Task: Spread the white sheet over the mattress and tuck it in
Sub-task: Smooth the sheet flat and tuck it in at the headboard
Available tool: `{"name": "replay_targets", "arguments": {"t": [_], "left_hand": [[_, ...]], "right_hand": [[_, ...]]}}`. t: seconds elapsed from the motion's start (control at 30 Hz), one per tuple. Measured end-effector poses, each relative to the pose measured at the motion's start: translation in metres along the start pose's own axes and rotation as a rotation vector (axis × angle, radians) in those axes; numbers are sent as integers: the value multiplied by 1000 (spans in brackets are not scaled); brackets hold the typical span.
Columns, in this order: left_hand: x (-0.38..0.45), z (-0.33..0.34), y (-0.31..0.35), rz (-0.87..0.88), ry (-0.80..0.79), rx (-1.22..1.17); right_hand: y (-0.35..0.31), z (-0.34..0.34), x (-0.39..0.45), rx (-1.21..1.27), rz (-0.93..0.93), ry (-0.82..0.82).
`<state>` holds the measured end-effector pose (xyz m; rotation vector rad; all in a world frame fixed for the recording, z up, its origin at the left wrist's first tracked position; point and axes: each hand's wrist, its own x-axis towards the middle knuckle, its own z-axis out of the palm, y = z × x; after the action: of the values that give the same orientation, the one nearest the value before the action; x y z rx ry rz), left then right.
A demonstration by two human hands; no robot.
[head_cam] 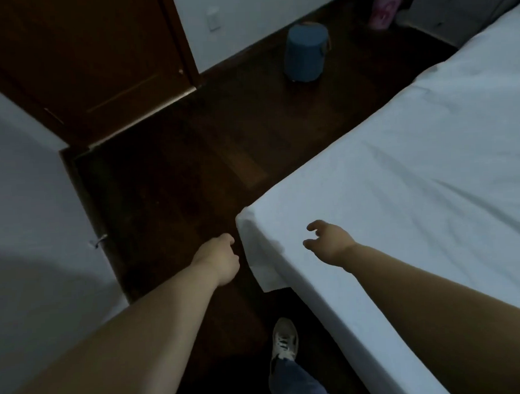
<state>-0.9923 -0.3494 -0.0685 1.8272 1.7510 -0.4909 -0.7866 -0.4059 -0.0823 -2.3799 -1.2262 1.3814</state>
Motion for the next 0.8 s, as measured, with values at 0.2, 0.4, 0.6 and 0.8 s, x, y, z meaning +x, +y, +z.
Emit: {"name": "replay_targets", "arguments": {"t": [0.2,0.4,0.6,0.8], "left_hand": [[156,30,1,18,-116,-38],[277,74,11,129,-217,93],[313,51,-7,157,-75,189],[307,9,-17,240,-488,312]], "right_hand": [[1,31,119,-56,93,114],[22,56,179,-93,168,243],[-8,72,203,-129,114,286],[-35,59,228,-220,309,54]]}}
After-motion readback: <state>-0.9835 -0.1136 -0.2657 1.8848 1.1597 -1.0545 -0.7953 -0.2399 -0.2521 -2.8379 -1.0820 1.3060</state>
